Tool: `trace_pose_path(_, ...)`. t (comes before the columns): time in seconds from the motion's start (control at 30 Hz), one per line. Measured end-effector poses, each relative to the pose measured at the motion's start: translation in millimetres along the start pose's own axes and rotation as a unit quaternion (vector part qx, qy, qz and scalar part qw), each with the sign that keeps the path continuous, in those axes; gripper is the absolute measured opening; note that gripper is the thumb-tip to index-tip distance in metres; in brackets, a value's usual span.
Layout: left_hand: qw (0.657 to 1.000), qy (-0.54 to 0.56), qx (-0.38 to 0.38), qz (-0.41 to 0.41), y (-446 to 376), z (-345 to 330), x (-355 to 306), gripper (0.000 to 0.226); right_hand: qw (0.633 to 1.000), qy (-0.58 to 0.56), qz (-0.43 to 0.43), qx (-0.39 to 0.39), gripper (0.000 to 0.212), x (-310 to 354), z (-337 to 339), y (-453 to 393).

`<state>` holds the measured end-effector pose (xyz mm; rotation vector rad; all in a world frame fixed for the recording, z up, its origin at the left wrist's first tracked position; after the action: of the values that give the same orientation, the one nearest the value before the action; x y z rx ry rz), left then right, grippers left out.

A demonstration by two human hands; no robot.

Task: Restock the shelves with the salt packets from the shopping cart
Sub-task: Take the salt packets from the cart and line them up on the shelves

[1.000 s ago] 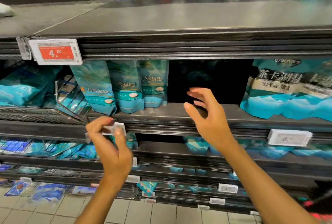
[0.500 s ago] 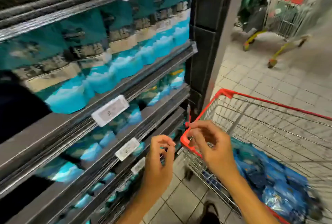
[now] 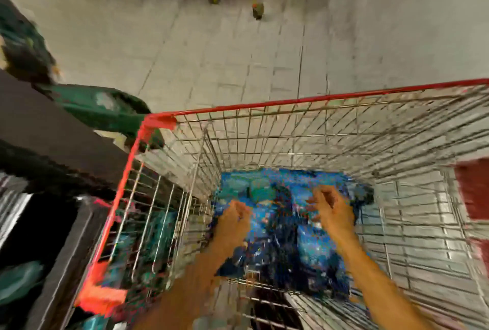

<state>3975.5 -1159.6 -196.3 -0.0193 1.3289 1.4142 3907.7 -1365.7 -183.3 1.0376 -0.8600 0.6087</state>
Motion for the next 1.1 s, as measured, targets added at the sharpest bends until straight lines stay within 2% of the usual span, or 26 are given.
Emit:
trace_pose_path(0.13, 0.991, -0.112, 0.031, 0.071, -107, -12, 28, 0.04, 0.994, 0.074, -0.075, 0.014, 0.026, -67, -18, -70)
trace_pose_path(0.23, 0.98, -0.164, 0.039, 0.107, -163, -12, 58, 0.022, 0.985, 0.101, -0.125, 0.058, 0.016, -106, -52, -107)
trace_pose_path(0.33, 0.964, -0.225, 0.028, 0.137, -210, -12, 84, 0.04, 0.977, 0.143, -0.133, 0.087, 0.016, -131, -83, -144)
trace_pose_path(0.4, 0.958, -0.263, 0.013, 0.114, -234, -14, 91, 0.035, 0.963, 0.214, -0.115, 0.115, 0.025, -143, -100, -170)
trace_pose_path(0.47, 0.955, -0.29, 0.001, 0.062, -254, -18, 92, 0.023, 0.946, 0.269, -0.116, 0.141, 0.043, -150, -112, -192)
trace_pose_path(0.5, 0.949, -0.309, -0.002, 0.068, -263, -19, 93, 0.026, 0.938, 0.289, -0.119, 0.15, 0.047, -152, -117, -202)
trace_pose_path(0.57, 0.933, -0.331, 0.045, 0.135, -278, -20, 100, 0.04, 0.921, 0.33, -0.128, 0.164, 0.046, -154, -128, -221)
trace_pose_path(0.6, 0.928, -0.332, 0.059, 0.16, -284, -19, 105, 0.041, 0.909, 0.353, -0.139, 0.173, 0.056, -155, -135, -230)
trace_pose_path(0.7, 0.929, -0.319, 0.062, 0.177, -293, -17, 113, 0.044, 0.888, 0.376, -0.182, 0.192, 0.072, -160, -151, -247)
trace_pose_path(0.8, 0.954, -0.226, 0.079, 0.179, -296, -18, 114, 0.052, 0.886, 0.362, -0.212, 0.197, 0.057, -164, -160, -253)
trace_pose_path(0.9, 0.973, -0.056, 0.11, 0.197, -294, -23, 117, 0.029, 0.904, 0.285, -0.241, 0.209, 0.038, -162, -157, -254)
trace_pose_path(0.97, 0.974, -0.005, 0.105, 0.203, -288, -22, 119, 0.015, 0.924, 0.217, -0.248, 0.195, 0.034, -160, -153, -249)
trace_pose_path(1.07, 0.977, 0.053, 0.056, 0.197, -271, -20, 113, 0.016, 0.962, 0.103, -0.203, 0.151, 0.015, -158, -139, -233)
trace_pose_path(1.1, 0.977, 0.081, 0.052, 0.19, -261, -20, 108, 0.015, 0.97, 0.068, -0.186, 0.14, 0.018, -156, -130, -224)
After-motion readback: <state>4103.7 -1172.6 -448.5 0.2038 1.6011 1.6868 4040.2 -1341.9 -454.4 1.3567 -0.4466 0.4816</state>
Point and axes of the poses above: each hand's wrist, its own y-axis away from the middle knuckle, its own z-axis out of the back of the hand, x = y × z, the point moved 1 cm from there along -y, towards the middle knuckle, and after that the axes turned 13 degrees about x, right-handed, at the moved point
